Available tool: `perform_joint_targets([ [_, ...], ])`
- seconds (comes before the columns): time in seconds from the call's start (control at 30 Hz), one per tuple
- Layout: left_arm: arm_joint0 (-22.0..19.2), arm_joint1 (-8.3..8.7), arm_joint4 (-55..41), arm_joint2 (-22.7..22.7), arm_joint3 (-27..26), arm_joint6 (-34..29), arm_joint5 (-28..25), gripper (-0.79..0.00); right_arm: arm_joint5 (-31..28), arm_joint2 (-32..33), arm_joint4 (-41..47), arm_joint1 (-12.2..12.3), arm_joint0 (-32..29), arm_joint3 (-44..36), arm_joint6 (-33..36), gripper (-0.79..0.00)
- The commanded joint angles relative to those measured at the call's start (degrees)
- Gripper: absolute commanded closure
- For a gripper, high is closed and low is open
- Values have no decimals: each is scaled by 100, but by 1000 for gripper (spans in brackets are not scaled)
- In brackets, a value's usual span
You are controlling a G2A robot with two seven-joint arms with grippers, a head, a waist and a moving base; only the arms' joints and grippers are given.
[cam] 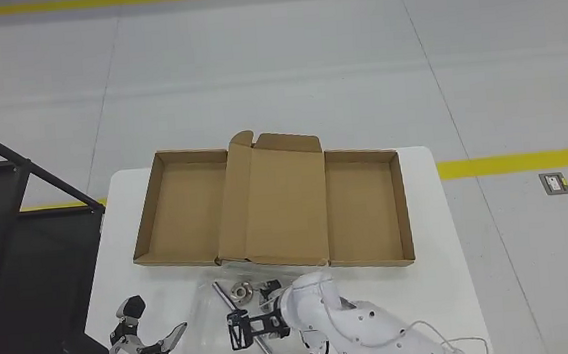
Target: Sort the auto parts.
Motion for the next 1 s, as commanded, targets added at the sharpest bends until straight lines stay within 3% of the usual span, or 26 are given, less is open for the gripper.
perform_joint_targets([
  [0.0,0,0,0,0,0,0,0,-785,-42,7,52,-32,51,98,-11,-280],
  [0.17,0,0,0,0,0,0,0,-785,-75,54,108,-84,130,319,-133,-179],
  [0.27,0,0,0,0,0,0,0,-785,-100,59,68,-103,145,381,-204,0],
  [0.43,0,0,0,0,0,0,0,-785,-55,78,-140,-86,43,105,-310,0],
  [0.63,0,0,0,0,0,0,0,-785,-191,252,-1009,223,-653,-1591,-525,0],
  [0.87,0,0,0,0,0,0,0,-785,-179,765,-2631,804,-2157,-4106,-897,0],
  [0.97,0,0,0,0,0,0,0,-785,-99,972,-3088,960,-2599,-4556,-1103,0],
])
